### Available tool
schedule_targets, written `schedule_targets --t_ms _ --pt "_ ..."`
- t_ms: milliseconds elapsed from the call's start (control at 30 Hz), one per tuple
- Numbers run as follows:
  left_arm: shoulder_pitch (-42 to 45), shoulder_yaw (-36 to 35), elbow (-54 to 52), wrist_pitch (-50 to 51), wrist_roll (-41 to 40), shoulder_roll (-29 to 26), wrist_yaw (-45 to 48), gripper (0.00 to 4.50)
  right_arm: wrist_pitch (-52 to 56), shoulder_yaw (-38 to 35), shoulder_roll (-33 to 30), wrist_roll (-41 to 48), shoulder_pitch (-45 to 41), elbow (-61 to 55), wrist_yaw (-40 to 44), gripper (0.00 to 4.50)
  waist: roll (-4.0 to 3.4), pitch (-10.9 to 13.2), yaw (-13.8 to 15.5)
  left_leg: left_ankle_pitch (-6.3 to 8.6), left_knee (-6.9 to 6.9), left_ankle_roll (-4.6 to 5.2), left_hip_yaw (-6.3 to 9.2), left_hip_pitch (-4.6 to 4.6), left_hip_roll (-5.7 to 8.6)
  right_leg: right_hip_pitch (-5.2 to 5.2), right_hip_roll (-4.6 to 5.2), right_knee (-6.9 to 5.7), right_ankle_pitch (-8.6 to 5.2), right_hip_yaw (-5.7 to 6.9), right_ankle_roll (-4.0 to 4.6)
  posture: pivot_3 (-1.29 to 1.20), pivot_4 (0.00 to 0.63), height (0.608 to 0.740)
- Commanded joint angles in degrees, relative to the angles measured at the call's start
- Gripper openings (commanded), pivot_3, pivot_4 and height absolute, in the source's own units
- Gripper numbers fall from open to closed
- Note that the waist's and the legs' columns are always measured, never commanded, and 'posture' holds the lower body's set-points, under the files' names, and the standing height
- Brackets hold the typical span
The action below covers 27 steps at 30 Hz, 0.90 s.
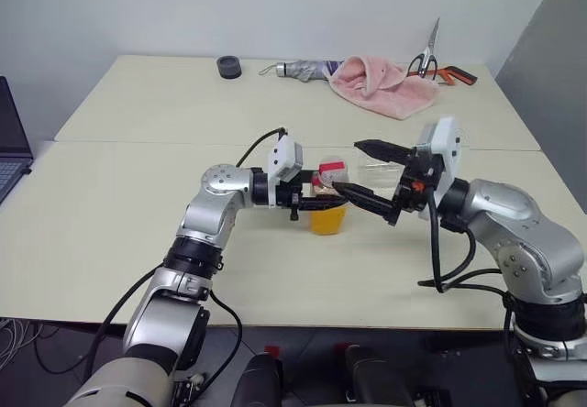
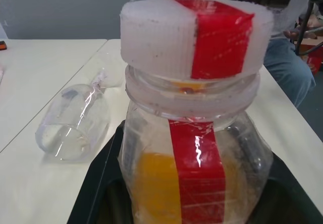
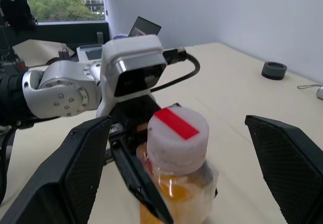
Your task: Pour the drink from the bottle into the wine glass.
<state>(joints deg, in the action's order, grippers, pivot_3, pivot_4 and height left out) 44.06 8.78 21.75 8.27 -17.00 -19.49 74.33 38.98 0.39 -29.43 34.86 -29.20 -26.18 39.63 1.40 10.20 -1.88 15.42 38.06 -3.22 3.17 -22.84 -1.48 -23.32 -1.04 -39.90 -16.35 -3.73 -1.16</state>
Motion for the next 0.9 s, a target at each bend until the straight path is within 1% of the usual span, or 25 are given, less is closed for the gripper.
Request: schedule_targets --t_ms 33,200,500,600,700,767,800,900 --pt "0.88 -0.99 -2.77 -0.68 -1.41 -0.09 0.48 1.85 -0.30 1.49 0.46 -0.74 -1.94 0.51 -0.11 4.50 0.00 0.00 0.01 0.00 0.00 0.00 0.00 0.00 0.00 0.00 0.00 0.00 0.00 0.00 0.00 0.00 0.150 0.740" --pt "0.99 -0.90 -2.60 -0.86 -1.18 -0.10 0.63 1.85 -1.98 4.17 0.90 -3.05 -3.76 2.42 1.08 4.50 0.00 0.00 -0.01 0.00 0.00 0.00 -0.01 0.01 0.00 0.00 0.00 0.00 0.00 -0.01 0.00 0.00 0.150 0.740" --pt "0.79 -0.85 -2.73 -0.96 -1.00 -0.20 0.56 1.85 -4.67 5.78 2.01 -6.18 -5.35 5.65 2.15 4.50 0.00 0.00 -0.01 0.00 0.00 0.00 -0.01 0.00 0.00 0.00 0.01 0.00 0.00 0.00 0.00 0.00 0.150 0.740" --pt "0.80 -0.82 -2.63 -1.09 -0.91 -0.18 0.50 1.85 -5.07 6.15 2.24 -7.02 -5.37 6.12 2.34 3.90 0.00 0.00 -0.01 0.00 0.00 0.00 0.00 0.00 -0.01 0.00 0.01 0.00 0.00 0.00 0.00 0.00 0.150 0.740" --pt "0.75 -0.77 -2.60 -1.23 -0.82 -0.14 0.44 1.85 -5.35 6.41 2.51 -7.59 -5.38 6.35 2.44 2.88 0.00 0.00 -0.01 0.00 0.00 0.00 -0.01 0.00 -0.01 0.00 0.01 0.00 0.00 0.00 0.00 0.00 0.150 0.740" --pt "0.70 -0.74 -2.62 -1.29 -0.78 -0.15 0.43 1.85 -5.53 6.40 2.80 -7.70 -5.39 6.34 2.48 2.07 0.00 0.00 -0.02 0.00 0.00 0.00 0.00 0.00 -0.01 0.00 0.01 0.00 0.00 0.00 0.00 0.00 0.150 0.740" --pt "0.70 -0.73 -2.57 -1.34 -0.75 -0.14 0.43 1.85 -5.69 6.43 2.88 -7.81 -5.40 6.38 2.53 1.84 0.00 0.00 -0.02 0.00 0.00 0.00 -0.01 0.00 -0.01 0.00 0.01 0.00 0.00 -0.01 0.00 0.00 0.150 0.740" --pt "0.69 -0.72 -2.55 -1.39 -0.71 -0.14 0.42 1.85 -7.56 6.78 2.74 -9.23 -5.07 6.04 2.91 1.82 0.00 0.00 -0.01 0.00 0.00 0.00 0.00 0.00 -0.01 0.00 0.01 0.00 0.00 0.01 0.00 0.00 0.150 0.740"
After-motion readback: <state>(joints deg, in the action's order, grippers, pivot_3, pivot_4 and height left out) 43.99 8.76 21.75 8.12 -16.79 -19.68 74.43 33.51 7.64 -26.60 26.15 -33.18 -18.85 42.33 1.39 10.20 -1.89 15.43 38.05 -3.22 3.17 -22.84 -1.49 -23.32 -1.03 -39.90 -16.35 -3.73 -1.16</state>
